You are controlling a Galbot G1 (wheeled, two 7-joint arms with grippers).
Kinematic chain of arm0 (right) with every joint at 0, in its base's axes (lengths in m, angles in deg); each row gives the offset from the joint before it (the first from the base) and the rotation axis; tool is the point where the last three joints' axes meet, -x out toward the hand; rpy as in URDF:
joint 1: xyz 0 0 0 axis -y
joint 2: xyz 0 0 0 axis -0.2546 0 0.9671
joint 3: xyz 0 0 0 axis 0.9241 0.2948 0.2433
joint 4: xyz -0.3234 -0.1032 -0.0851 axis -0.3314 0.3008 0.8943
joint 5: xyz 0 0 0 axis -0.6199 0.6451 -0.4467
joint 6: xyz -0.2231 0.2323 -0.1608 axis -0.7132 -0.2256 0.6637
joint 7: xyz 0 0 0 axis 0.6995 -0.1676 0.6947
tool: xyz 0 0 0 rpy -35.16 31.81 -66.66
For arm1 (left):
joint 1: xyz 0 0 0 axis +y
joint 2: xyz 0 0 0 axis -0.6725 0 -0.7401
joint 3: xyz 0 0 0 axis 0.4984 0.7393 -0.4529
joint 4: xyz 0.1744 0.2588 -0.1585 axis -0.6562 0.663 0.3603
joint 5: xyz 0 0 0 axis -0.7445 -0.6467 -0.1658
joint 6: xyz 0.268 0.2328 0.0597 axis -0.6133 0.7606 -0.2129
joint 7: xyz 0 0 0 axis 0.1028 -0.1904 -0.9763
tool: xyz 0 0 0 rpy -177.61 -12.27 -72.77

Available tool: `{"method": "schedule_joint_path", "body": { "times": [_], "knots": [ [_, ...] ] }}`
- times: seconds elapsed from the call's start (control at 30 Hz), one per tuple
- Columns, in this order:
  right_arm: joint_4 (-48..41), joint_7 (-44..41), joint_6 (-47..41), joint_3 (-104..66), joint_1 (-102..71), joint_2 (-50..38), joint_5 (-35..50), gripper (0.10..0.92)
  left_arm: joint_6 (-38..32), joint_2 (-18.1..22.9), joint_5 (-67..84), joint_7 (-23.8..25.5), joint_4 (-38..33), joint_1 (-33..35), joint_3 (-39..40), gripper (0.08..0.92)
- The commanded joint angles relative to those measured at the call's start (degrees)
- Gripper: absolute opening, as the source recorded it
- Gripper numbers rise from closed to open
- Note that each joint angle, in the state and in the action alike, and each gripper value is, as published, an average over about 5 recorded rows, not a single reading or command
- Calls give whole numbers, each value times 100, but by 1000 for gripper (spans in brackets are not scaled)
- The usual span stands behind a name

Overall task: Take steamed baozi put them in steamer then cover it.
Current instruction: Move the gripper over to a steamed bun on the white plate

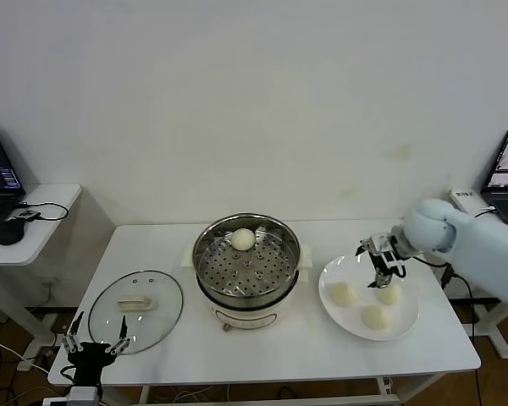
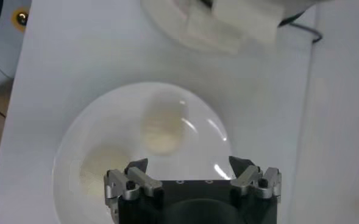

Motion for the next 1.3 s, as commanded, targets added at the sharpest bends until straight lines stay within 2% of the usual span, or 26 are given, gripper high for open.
{"method": "schedule_joint_path", "body": {
  "times": [0.03, 0.57, 0.87, 1.1, 1.3],
  "knots": [
    [-762, 46, -2, -487, -823, 743, -337, 823, -3, -17, -10, 11, 34, 5, -43, 823],
    [-1030, 43, -44, -512, -950, 1037, -576, 803, -22, 6, -11, 15, 102, -21, -53, 823],
    [-1117, 39, -53, -685, -1137, 1078, -697, 735, -23, 19, -23, 16, 106, -16, -42, 823],
    [-1022, -63, -15, -690, -1014, 975, -657, 608, -22, 27, -24, 16, 102, -26, -35, 823],
    [-788, -271, 74, -608, -630, 743, -449, 581, -21, 19, -25, 15, 98, -40, -22, 823]
  ]
}}
